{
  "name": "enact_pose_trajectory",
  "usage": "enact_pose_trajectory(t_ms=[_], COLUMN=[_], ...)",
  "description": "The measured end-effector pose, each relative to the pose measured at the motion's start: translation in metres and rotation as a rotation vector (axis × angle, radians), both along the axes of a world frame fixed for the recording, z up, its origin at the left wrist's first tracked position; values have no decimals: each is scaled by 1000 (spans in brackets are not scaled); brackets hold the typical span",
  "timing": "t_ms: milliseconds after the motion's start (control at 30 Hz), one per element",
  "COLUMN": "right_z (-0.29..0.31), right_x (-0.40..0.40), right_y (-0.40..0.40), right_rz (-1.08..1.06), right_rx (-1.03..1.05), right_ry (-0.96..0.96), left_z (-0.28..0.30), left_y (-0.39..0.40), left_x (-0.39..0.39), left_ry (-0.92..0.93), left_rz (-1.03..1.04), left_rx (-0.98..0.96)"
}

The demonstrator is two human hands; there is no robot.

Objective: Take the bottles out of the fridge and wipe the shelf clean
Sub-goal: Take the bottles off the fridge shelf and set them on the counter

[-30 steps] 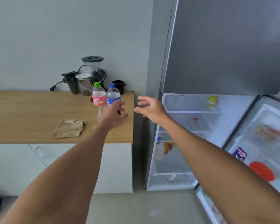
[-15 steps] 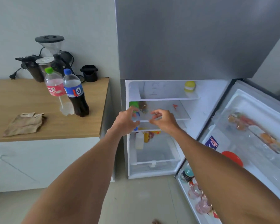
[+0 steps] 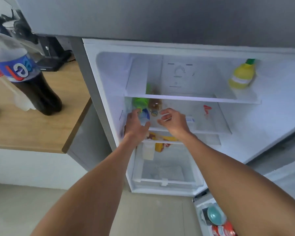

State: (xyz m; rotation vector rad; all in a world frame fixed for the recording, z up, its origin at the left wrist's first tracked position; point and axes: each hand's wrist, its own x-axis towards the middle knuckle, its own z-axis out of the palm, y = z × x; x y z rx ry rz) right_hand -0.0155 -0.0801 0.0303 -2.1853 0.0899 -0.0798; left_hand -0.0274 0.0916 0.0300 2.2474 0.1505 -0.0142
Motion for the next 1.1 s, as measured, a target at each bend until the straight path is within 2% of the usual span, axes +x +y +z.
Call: enact_pose_trajectory(t_ms=[200, 367, 533, 667, 733, 867, 1100], right_z=[-38, -52, -62, -58, -46, -12, 93], right_x=[37, 54, 54, 31, 14, -24, -105], right_y=[2, 6, 9, 6, 3, 4, 31], right_rz=[54, 157, 1, -64, -126, -184, -309], right_rx=[25, -12, 55, -44, -27, -95, -168], right_ry=[-23, -48, -107, -170, -178, -245, -278], left_z=[-44, -58, -91, -65, -48, -22, 50], left_y=[-8, -15, -14, -21, -22, -16, 13], left_x=[49, 76, 107, 69, 43, -8, -99], left_ry=[-82, -76, -96, -81, -71, 1, -206], left_rz=[46, 120, 190, 242, 265, 204, 169], left_rx=[102, 35, -32, -83, -101, -182, -183])
